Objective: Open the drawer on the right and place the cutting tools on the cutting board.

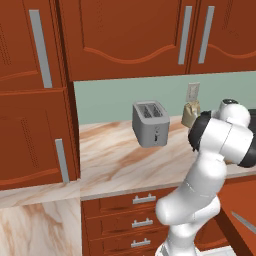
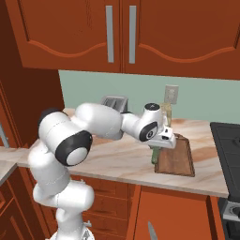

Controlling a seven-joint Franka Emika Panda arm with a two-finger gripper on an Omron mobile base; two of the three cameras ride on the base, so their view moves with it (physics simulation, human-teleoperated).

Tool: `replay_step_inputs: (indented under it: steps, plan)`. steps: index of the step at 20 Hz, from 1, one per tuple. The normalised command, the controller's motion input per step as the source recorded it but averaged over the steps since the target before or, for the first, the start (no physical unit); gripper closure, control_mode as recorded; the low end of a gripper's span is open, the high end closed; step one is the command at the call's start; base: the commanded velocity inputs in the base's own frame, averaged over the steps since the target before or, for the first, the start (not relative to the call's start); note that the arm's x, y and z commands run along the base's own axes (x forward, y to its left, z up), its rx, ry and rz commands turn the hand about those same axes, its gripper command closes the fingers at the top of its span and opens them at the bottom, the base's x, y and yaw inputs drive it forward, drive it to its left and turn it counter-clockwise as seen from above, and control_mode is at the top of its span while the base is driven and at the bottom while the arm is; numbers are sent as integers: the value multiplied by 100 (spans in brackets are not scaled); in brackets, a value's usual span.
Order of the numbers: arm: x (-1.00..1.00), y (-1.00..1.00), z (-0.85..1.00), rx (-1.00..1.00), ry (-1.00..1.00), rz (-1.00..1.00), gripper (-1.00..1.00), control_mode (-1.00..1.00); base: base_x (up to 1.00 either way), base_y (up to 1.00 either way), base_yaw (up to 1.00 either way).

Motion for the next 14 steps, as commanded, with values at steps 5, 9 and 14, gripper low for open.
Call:
replay_step_inputs:
  steps: [5, 9, 14]
  plan:
    - [28, -45, -29, 0, -2, 8, 100, -100, 0, 0, 0]
    - [24, -31, -26, 0, -2, 7, 100, -100, 0, 0, 0]
    - [11, -2, -8, 0, 0, 1, -100, -100, 0, 0, 0]
